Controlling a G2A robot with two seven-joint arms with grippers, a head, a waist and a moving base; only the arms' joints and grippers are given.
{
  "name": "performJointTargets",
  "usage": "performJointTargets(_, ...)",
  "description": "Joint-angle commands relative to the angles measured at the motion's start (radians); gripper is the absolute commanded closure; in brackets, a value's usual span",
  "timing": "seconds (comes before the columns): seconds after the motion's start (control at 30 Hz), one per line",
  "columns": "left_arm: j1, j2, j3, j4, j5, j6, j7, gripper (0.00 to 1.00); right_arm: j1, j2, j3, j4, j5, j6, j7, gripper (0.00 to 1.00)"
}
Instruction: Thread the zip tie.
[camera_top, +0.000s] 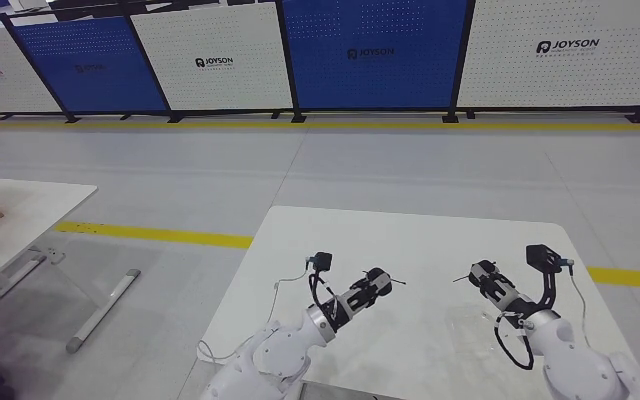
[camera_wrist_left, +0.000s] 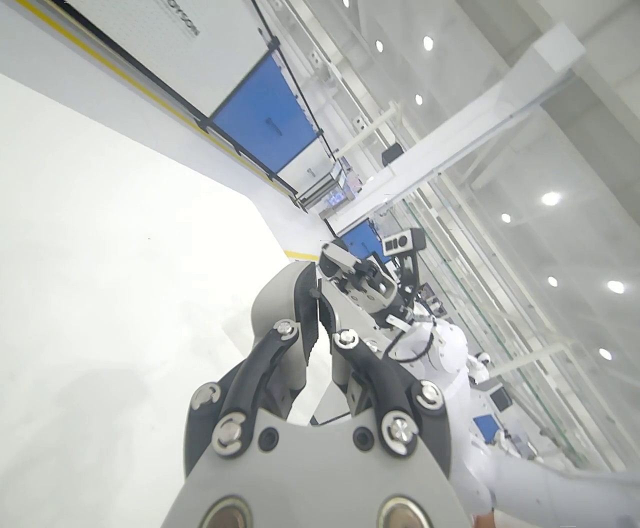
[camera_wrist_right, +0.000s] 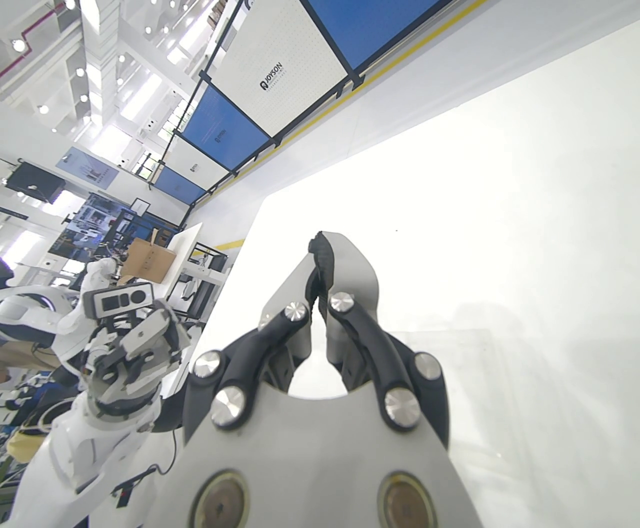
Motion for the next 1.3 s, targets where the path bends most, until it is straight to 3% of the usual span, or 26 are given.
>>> performJointTargets(0.0, -0.014, -0.004, 0.001, 0.026, -0.031, 0.032, 0.01, 1.0, 0.0, 0.0, 0.0, 0.0, 0.0, 0.0, 0.0, 1.0)
performJointTargets(0.1, -0.039, -0.009, 0.009, 0.062, -0.08, 0.045, -0.011, 1.0, 0.0, 0.0, 0.0, 0.0, 0.0, 0.0, 0.0, 1.0)
performJointTargets(0.23, -0.055, -0.011, 0.026, 0.095, -0.061, -0.052, -0.039, 1.0, 0.0, 0.0, 0.0, 0.0, 0.0, 0.0, 0.0, 1.0)
performJointTargets(0.4, -0.055, -0.011, 0.026, 0.095, -0.061, -0.052, -0.039, 1.0, -0.002, -0.001, -0.002, -0.001, -0.005, -0.004, -0.01, 1.0)
performJointTargets(0.6, -0.055, -0.011, 0.027, 0.096, -0.056, -0.052, -0.034, 1.0, -0.028, -0.012, -0.025, -0.004, 0.039, -0.114, -0.082, 1.0)
performJointTargets(0.7, -0.055, -0.011, 0.024, 0.11, -0.016, -0.09, -0.009, 1.0, -0.04, -0.016, -0.03, 0.001, 0.039, -0.148, -0.116, 1.0)
performJointTargets(0.83, -0.056, -0.01, 0.026, 0.13, 0.058, -0.09, 0.033, 1.0, -0.042, -0.018, -0.039, 0.005, 0.033, -0.154, -0.119, 1.0)
performJointTargets(1.17, -0.057, -0.011, 0.036, 0.141, 0.039, -0.09, 0.017, 1.0, -0.044, -0.019, -0.041, 0.006, 0.029, -0.157, -0.13, 1.0)
performJointTargets(1.27, -0.057, -0.011, 0.036, 0.141, 0.039, -0.09, 0.017, 1.0, -0.045, -0.024, -0.064, 0.009, 0.008, -0.2, -0.152, 1.0)
